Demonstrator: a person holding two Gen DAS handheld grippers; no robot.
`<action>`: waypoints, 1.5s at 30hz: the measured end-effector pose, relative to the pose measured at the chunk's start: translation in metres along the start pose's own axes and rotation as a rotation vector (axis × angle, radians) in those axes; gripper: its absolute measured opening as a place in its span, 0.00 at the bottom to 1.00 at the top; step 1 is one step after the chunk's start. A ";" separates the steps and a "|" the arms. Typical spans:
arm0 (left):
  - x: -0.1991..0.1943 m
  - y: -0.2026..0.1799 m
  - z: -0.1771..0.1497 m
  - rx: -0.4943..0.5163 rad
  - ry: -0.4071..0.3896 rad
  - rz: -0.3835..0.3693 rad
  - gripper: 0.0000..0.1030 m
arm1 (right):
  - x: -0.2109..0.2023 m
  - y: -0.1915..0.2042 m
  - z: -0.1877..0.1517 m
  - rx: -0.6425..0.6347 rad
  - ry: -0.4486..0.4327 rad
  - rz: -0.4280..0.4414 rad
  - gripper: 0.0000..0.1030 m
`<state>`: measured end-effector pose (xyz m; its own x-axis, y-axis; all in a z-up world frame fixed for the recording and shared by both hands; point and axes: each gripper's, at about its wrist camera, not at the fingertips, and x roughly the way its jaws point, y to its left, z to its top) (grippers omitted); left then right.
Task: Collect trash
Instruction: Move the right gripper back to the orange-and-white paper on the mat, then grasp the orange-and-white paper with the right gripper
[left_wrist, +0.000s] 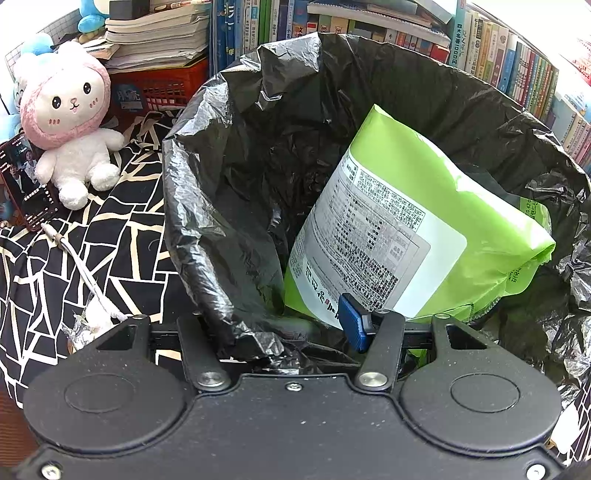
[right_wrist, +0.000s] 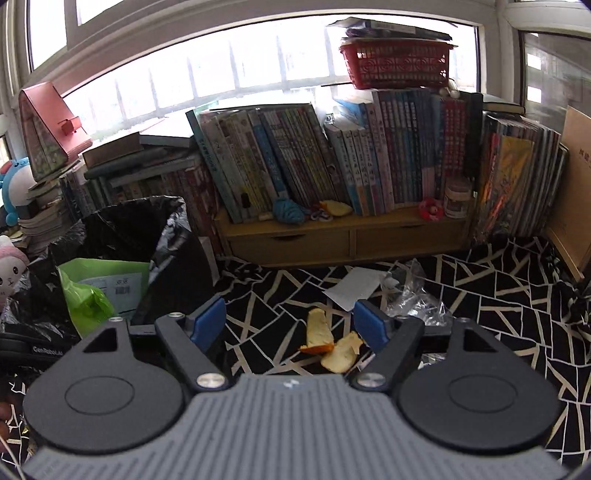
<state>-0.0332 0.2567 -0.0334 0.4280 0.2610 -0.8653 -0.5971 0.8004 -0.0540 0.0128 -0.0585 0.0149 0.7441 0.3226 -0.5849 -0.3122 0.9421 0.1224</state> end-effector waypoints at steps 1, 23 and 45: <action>0.000 0.000 0.000 0.000 0.000 0.000 0.52 | 0.001 -0.003 -0.004 0.003 0.005 -0.006 0.83; 0.000 -0.002 0.003 0.015 0.000 0.009 0.53 | 0.029 -0.087 -0.095 0.090 0.141 -0.189 1.00; -0.001 -0.007 0.005 0.041 -0.006 0.030 0.55 | 0.044 -0.138 -0.151 0.166 0.265 -0.309 1.00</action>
<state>-0.0264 0.2534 -0.0299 0.4143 0.2880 -0.8634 -0.5813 0.8137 -0.0075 -0.0010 -0.1880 -0.1486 0.6037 0.0091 -0.7972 0.0168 0.9996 0.0242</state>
